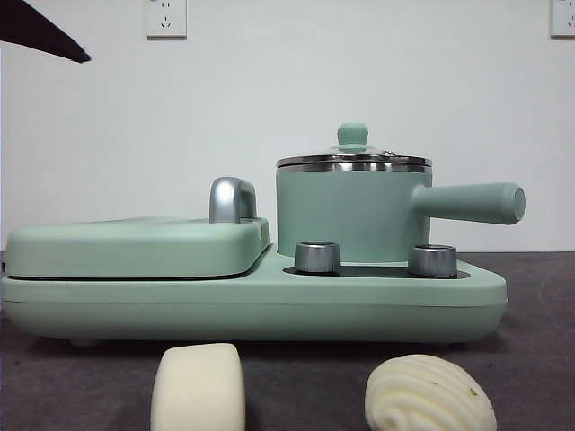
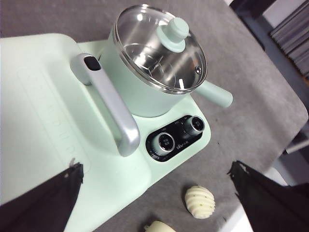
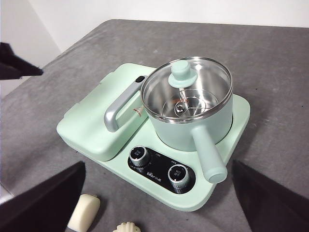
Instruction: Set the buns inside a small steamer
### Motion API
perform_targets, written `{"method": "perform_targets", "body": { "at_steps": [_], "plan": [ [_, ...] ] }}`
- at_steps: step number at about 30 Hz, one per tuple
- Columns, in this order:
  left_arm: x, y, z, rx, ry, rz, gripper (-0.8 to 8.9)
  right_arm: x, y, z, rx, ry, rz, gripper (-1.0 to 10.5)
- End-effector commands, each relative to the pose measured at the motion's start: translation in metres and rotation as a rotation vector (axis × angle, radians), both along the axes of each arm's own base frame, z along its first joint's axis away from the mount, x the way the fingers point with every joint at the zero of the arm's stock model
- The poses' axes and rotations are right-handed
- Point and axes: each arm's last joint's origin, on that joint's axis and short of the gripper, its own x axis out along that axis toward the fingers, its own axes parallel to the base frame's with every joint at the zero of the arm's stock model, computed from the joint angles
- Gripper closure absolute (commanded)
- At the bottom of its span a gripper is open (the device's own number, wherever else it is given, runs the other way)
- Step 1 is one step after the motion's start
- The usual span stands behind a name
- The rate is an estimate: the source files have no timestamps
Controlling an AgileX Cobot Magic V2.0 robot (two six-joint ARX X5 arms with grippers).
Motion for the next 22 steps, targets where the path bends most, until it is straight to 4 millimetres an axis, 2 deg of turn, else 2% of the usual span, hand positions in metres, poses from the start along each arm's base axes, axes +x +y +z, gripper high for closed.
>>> {"method": "perform_targets", "body": {
  "at_steps": [1,11,22],
  "plan": [
    [0.018,-0.011,0.016,0.029,-0.004,-0.054,3.17,-0.001,0.0,0.004,0.011,-0.01,0.001,4.6],
    [0.088,-0.064,0.042,0.161,0.1,-0.174,3.17,-0.001,0.0,0.004,0.01,-0.012,0.001,4.6],
    [0.142,-0.135,0.047,0.412,0.128,-0.221,3.17,-0.001,0.0,0.004,0.005,-0.015,-0.001,4.6]
  ]
}}
